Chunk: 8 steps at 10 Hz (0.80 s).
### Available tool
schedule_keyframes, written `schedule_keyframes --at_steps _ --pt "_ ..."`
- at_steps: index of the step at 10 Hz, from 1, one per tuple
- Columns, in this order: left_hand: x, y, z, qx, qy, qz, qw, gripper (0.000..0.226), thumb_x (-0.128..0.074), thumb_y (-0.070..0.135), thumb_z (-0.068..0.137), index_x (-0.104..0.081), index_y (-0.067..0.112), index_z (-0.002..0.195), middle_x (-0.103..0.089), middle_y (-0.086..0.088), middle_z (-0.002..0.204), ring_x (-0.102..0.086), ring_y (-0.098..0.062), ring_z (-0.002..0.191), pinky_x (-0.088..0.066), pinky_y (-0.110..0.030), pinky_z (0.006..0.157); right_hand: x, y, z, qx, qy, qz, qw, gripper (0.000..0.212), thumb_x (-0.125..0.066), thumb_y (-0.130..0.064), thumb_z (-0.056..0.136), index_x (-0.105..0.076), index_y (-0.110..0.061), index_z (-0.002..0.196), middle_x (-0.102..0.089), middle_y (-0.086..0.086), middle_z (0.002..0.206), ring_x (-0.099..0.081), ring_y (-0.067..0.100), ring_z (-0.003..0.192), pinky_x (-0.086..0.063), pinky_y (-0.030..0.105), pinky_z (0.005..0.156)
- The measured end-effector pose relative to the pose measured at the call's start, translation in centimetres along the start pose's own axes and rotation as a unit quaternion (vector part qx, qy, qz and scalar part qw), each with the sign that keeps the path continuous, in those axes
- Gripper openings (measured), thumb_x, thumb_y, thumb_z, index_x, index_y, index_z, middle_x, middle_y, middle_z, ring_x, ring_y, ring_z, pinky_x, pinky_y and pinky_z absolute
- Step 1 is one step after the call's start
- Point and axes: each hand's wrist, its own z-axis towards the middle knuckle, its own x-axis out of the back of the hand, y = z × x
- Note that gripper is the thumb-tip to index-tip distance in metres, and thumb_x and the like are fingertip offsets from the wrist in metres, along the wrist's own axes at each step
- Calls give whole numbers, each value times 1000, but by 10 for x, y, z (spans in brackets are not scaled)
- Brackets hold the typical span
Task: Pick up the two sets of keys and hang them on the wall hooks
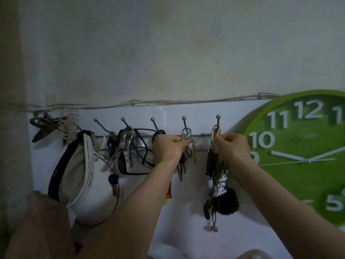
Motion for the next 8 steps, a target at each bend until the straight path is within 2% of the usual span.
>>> schedule_keyframes --at_steps 1,2,3,4,5,6,7,8 --pt "-6 -9 0 6 3 -21 1000 16 -81 32 64 -70 31 54 -65 11 54 -63 -13 62 -52 -28 67 -2 8 -5 0 12 -9 1000 26 -55 -10 81 -65 6 63 -56 4 45 -47 18 39 -39 26 44" --pt "-10 -16 -1 -3 -7 -35 999 15 -79 26 69 -70 27 56 -69 4 61 -66 -15 64 -56 -36 74 2 19 -9 -3 28 -24 999 28 -55 -11 82 -64 3 58 -52 -1 37 -45 14 33 -37 21 38" --pt "-11 -22 -5 -33 -4 -39 999 9 -75 23 73 -76 15 77 -74 -7 71 -67 -20 67 -57 -40 71 4 28 -15 -1 20 -32 999 36 -55 -17 88 -64 -3 57 -56 5 44 -52 20 39 -45 29 43" --pt "-12 -26 -11 -72 15 -23 997 10 -73 23 76 -76 13 78 -70 -9 64 -60 -20 59 -52 -36 58 5 29 -18 19 23 -93 995 45 -52 -27 92 -59 -4 54 -55 10 49 -54 25 48 -48 38 55" --pt "-12 -29 -16 -95 10 -24 995 12 -69 23 79 -68 21 67 -65 -14 60 -50 -19 53 -38 -28 55 7 25 -20 40 21 -143 989 50 -49 -30 94 -54 -7 50 -55 10 50 -55 27 51 -46 36 56" --pt "-11 -35 -23 -94 -4 9 995 27 -63 26 84 -60 14 60 -54 -9 50 -45 -22 52 -33 -29 53 6 23 -22 53 12 -204 978 41 -46 -24 94 -58 -2 62 -61 17 64 -55 30 60 -40 34 57" --pt "-7 -43 -37 -135 -21 112 984 20 -55 30 88 -61 15 77 -65 -8 69 -59 -30 69 -48 -35 56 8 32 -31 59 -22 -297 953 29 -45 -13 91 -58 -4 67 -58 17 70 -51 29 65 -37 30 60" --pt "-4 -51 -55 -187 -16 298 936 31 -48 31 92 -50 16 119 -65 -11 112 -58 -31 99 -49 -42 82 8 43 -53 28 -44 -395 917 19 -44 -4 89 -62 2 86 -67 22 86 -61 36 76 -46 36 62"
